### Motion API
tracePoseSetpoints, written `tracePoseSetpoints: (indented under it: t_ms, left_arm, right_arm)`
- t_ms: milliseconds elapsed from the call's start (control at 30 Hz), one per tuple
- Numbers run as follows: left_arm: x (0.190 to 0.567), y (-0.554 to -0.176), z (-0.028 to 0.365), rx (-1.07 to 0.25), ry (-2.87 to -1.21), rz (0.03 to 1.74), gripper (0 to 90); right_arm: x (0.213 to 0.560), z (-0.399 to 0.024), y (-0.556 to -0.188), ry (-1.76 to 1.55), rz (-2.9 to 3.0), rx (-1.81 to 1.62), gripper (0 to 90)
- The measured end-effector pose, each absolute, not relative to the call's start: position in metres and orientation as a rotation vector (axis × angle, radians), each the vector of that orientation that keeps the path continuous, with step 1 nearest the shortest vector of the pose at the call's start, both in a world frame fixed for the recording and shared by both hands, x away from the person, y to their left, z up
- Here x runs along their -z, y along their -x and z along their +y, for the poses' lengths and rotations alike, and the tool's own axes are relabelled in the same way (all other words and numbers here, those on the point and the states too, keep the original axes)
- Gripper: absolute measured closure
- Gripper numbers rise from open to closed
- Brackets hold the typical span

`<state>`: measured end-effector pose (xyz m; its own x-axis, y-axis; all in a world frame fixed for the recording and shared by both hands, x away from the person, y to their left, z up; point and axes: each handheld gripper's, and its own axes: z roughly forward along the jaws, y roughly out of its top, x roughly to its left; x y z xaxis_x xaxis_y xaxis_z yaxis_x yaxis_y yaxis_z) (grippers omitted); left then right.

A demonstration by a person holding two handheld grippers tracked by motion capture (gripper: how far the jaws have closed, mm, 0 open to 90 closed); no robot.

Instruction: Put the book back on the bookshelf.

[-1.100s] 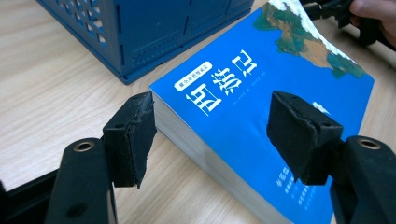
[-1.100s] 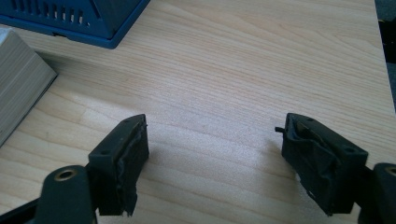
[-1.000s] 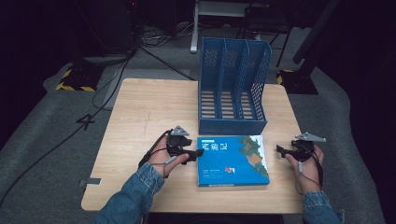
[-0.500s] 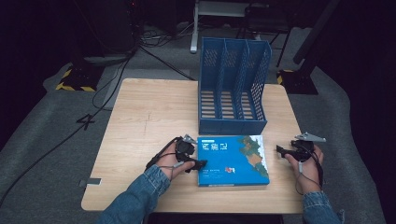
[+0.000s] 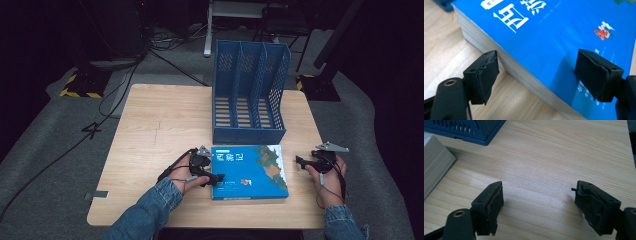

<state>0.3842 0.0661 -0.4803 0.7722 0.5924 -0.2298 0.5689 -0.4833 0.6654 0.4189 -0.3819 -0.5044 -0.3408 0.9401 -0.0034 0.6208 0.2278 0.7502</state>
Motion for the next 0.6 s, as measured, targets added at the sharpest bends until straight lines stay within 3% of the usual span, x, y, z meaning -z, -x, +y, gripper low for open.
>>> tracePoseSetpoints:
  t_ms: [267,600]
  left_arm:
    - [0.466,-0.381,0.069,-0.104,-2.193,0.838,39.4]
    - [0.449,-0.370,0.063,-0.085,-2.106,0.711,44.7]
  right_arm:
    - [0.504,-0.382,-0.419,-1.431,2.046,-0.921,23.3]
    - [0.504,-0.381,-0.419,-1.427,2.044,-0.915,24.0]
